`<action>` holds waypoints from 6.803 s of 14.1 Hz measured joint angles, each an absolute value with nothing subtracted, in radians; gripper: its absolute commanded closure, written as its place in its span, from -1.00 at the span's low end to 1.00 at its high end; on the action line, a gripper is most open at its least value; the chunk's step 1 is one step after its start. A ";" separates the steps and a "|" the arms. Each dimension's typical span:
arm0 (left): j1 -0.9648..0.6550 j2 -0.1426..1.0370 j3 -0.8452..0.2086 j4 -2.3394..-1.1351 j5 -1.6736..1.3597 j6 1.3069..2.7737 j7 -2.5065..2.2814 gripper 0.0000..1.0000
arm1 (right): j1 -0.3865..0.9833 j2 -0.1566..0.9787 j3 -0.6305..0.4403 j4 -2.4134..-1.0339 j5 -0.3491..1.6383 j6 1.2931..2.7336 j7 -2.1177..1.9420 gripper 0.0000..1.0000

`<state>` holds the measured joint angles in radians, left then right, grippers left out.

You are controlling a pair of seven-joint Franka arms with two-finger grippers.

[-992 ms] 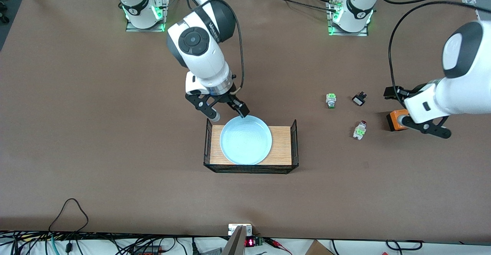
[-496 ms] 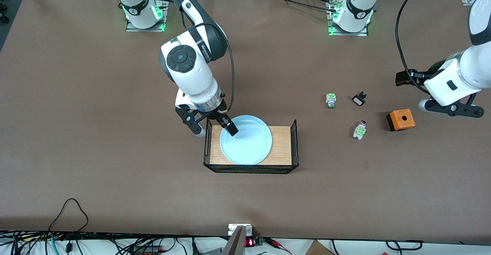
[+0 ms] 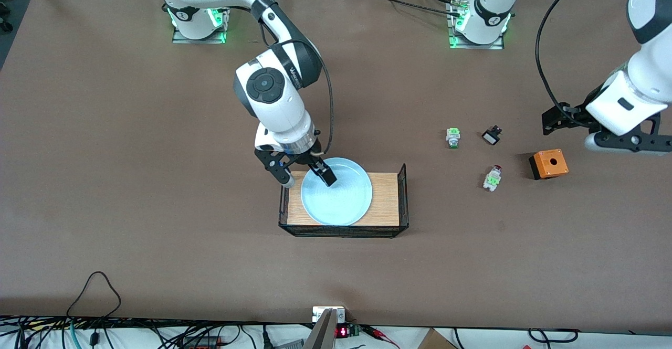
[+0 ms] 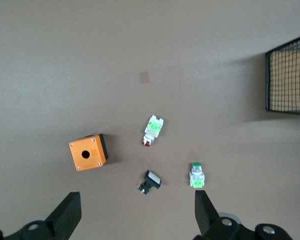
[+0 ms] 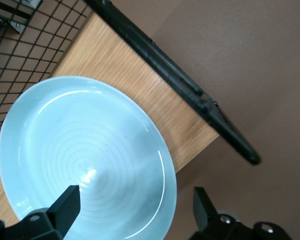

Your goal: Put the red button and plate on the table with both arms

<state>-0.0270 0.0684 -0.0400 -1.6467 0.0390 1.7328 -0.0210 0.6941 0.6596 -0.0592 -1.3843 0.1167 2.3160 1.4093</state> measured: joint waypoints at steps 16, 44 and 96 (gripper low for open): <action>-0.032 0.004 -0.008 -1.686 0.039 1.641 -0.023 -1.00 | 0.706 0.678 -0.062 -1.383 0.117 2.345 1.402 1.00; -0.033 0.004 -0.041 -1.678 0.039 1.610 -0.022 -1.00 | 0.587 0.397 -0.085 -1.344 0.204 2.004 1.098 1.00; -0.029 0.004 -0.038 -1.676 0.039 1.587 -0.022 -1.00 | -0.009 0.237 -0.092 -2.221 -0.023 2.270 -0.199 -1.00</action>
<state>-0.0287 0.0040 -0.0382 -1.6762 0.0390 1.5869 -0.0218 -0.0089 0.2374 -0.0921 -2.2208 -0.0232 2.2700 -0.1991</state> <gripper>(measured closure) 0.000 0.480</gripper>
